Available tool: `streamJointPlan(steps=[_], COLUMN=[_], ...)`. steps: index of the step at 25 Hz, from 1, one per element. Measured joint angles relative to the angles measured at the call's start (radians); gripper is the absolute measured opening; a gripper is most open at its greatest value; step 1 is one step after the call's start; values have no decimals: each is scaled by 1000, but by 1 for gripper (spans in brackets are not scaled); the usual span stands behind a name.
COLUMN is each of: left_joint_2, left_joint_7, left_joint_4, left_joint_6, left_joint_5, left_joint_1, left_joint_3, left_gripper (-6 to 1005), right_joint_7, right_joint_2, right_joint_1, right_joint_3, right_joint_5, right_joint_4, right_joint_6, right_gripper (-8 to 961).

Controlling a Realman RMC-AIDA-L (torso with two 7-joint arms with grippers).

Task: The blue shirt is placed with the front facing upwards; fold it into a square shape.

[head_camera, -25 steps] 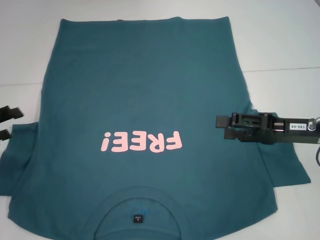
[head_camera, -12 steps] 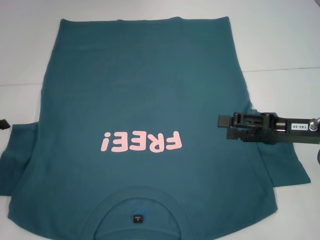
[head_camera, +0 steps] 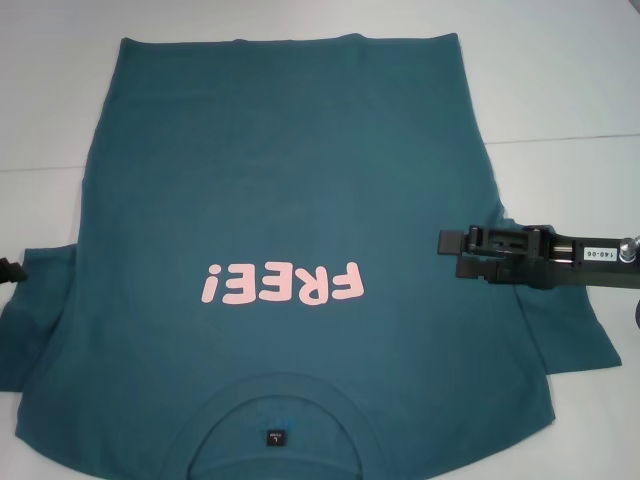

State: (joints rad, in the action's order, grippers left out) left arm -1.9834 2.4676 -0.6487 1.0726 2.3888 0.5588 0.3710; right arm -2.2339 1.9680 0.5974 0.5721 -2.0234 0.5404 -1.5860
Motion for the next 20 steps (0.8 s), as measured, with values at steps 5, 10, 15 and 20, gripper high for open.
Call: streamJointPlan(steps=[5, 10, 15, 20], left_joint_2=[0, 0, 0, -1], left_joint_7=[-4, -17, -19, -19], left_joint_4=[4, 6, 6, 6], left_joint_6=[-12, -19, -23, -26], left_joint_5=[36, 38, 39, 40], left_joint_1=[11, 15, 17, 18], left_joint_3=[18, 38, 58, 72], left_gripper=[811, 810, 810, 809], right_joint_7=[2, 4, 5, 5], right_joint_2=[0, 0, 0, 0], right_joint_1=[-1, -1, -1, -2], right_joint_3=[0, 0, 0, 0], right_joint_5=[0, 0, 1, 2], right_joint_4=[-2, -1, -1, -1], right_joint_6=[0, 0, 0, 0], right_gripper=[944, 944, 945, 945])
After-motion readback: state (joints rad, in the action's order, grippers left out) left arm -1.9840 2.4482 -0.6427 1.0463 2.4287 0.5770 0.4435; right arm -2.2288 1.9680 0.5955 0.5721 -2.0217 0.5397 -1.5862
